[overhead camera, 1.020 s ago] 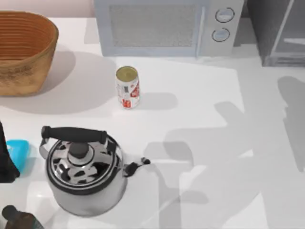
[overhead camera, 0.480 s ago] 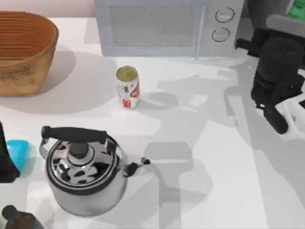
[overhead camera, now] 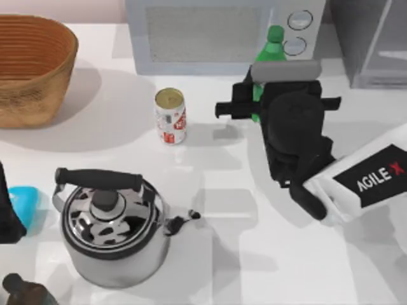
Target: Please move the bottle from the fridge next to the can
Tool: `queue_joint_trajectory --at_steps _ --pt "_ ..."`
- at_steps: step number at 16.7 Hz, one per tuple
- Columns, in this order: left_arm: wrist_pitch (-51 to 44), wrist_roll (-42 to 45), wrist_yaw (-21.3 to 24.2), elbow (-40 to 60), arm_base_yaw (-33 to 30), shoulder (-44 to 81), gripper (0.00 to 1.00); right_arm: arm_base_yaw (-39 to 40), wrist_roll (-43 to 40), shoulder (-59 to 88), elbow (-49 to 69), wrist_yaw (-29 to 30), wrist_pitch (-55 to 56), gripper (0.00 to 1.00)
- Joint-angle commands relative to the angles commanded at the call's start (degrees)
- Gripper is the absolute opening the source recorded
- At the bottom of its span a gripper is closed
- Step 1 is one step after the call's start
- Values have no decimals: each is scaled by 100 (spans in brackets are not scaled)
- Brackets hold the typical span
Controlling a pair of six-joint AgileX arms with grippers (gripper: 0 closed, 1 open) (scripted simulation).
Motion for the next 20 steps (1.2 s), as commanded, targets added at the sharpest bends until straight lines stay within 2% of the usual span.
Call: queue_joint_trajectory --at_steps 8,20 --pt "0 0 0 0 0 0 100 0 0 0 -1 0 0 0" --pt "0 0 0 0 0 0 100 0 0 0 -1 0 0 90"
